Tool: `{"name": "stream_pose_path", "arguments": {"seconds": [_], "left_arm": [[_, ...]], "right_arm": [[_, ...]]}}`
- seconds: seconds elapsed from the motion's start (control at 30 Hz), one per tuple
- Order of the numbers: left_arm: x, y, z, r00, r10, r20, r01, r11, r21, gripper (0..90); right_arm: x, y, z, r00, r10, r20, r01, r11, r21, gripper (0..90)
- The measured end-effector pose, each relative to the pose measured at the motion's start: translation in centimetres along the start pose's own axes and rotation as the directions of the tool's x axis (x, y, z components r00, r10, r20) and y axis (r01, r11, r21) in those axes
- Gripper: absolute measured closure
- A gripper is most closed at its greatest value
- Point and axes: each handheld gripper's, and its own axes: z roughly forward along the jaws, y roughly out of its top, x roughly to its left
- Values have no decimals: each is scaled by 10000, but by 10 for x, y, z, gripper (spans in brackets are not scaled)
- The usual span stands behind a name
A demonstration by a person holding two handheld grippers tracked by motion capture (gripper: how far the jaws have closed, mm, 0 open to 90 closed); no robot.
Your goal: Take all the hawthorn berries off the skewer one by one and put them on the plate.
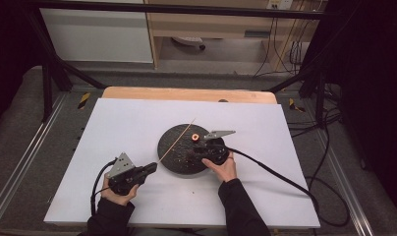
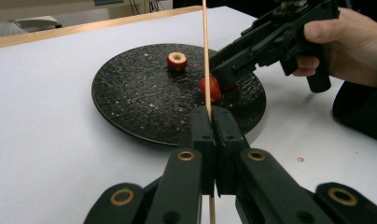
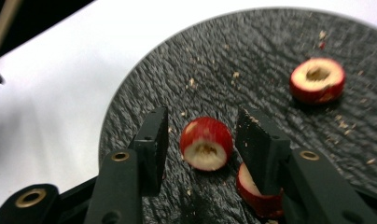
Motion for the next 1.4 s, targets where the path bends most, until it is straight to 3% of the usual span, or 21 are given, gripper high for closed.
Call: {"name": "stream_pose_path", "arguments": {"seconds": [0.17, 0.3, 0.5, 0.63, 0.83, 1.17, 1.4], "left_arm": [[0, 0, 0, 10000, -28, -46, 28, 10000, -5, 881], [1, 0, 1, 9999, -80, -77, 81, 9999, 107, 880], [1, 2, 5, 9997, -192, -163, 198, 9992, 361, 880], [1, 4, 8, 9995, -270, -178, 279, 9983, 521, 880], [4, 8, 13, 9992, -326, -217, 342, 9963, 789, 880], [8, 22, 31, 9986, -266, -456, 317, 9927, 1162, 880], [11, 31, 45, 9971, -334, -687, 428, 9893, 1396, 880]], "right_arm": [[3, 7, -16, 9998, -177, 95, 179, 9996, -224, 485], [6, 6, -30, 9989, -341, 328, 351, 9989, -305, 372], [5, -6, -47, 9945, -632, 836, 641, 9979, -75, 135], [0, -19, -59, 9928, -584, 1043, 587, 9983, 3, 67], [-11, -38, -74, 9896, -421, 1373, 387, 9989, 270, 30], [-21, -67, -102, 9817, -240, 1891, 226, 9997, 99, 15], [-26, -81, -111, 9783, -177, 2063, 166, 9998, 72, 10]]}}
